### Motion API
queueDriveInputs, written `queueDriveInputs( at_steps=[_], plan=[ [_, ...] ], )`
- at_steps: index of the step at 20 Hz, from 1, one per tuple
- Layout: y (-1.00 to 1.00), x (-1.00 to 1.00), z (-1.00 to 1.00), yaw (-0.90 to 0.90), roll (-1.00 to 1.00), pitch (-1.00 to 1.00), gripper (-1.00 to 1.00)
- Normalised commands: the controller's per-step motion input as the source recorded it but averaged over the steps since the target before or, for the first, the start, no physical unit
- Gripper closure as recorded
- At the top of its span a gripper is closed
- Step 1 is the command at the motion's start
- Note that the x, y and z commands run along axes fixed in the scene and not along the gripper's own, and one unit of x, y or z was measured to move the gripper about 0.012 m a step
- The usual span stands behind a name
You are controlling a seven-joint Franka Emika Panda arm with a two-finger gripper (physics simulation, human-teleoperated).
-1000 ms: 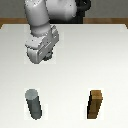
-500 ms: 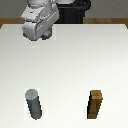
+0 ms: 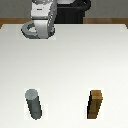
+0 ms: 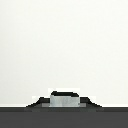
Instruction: Put the loop with the handle onto the peg.
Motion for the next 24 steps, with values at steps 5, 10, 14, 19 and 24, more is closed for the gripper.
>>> queueDriveInputs(
  at_steps=[5, 10, 14, 19, 24],
  plan=[
    [0.0, 0.0, 0.0, 0.03, 0.0, 0.0, 1.0],
    [0.0, 0.0, 0.0, 0.43, 0.0, 0.0, 1.0],
    [0.0, 0.0, 0.0, 1.0, 0.0, 0.0, 1.0],
    [0.0, 0.0, 0.0, 0.96, 0.0, 0.0, 1.0],
    [0.0, 0.0, 0.0, 0.86, 0.0, 0.0, 1.0]
  ],
)
